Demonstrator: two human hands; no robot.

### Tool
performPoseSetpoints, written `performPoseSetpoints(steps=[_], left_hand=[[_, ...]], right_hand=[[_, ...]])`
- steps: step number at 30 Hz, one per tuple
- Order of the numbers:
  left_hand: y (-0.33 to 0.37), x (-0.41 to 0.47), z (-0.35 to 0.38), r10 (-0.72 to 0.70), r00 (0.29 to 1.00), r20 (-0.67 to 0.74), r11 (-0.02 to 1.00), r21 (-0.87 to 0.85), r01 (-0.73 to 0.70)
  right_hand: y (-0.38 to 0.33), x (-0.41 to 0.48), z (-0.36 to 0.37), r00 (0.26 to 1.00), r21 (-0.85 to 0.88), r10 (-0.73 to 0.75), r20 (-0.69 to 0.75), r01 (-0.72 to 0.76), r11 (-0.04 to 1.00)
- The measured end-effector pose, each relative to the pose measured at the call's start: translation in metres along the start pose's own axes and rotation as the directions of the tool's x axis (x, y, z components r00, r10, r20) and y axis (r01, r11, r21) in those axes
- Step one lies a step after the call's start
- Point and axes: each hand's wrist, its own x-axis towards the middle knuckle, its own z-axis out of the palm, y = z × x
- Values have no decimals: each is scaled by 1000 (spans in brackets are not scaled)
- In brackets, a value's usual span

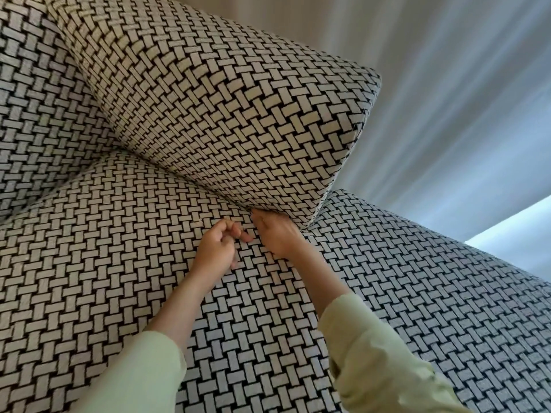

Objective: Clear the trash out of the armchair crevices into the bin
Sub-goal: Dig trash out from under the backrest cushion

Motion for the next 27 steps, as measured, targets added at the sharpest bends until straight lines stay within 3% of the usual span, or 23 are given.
performPoseSetpoints(steps=[2,7,11,14,17,20,23,25,27], left_hand=[[0,1,1,-5,1000,-2,1000,-1,5],[0,-1,1,-4,1000,-2,1000,10,4],[1,-2,1,-11,1000,-6,1000,3,11],[-1,-3,-1,7,1000,10,1000,-9,-7],[-3,-7,-3,5,1000,19,1000,-27,-5],[-3,-13,-4,20,999,38,1000,1,-20],[-3,-17,-6,38,998,53,999,22,-40],[-4,-19,-7,48,998,46,998,31,-50],[-3,-25,-8,50,999,21,998,48,-51]], right_hand=[[-7,9,-4,995,89,43,94,-51,995],[-24,35,-5,959,89,179,219,-202,975],[-24,45,-7,953,96,183,243,-211,973],[-20,37,4,985,248,131,113,-156,956],[-19,31,11,986,291,157,62,-168,942],[-15,16,7,992,206,126,15,-127,970],[-7,-18,8,999,71,-33,-28,35,997],[1,-31,15,976,-6,-138,-167,139,990],[5,-32,23,923,-12,-142,-358,147,989]])
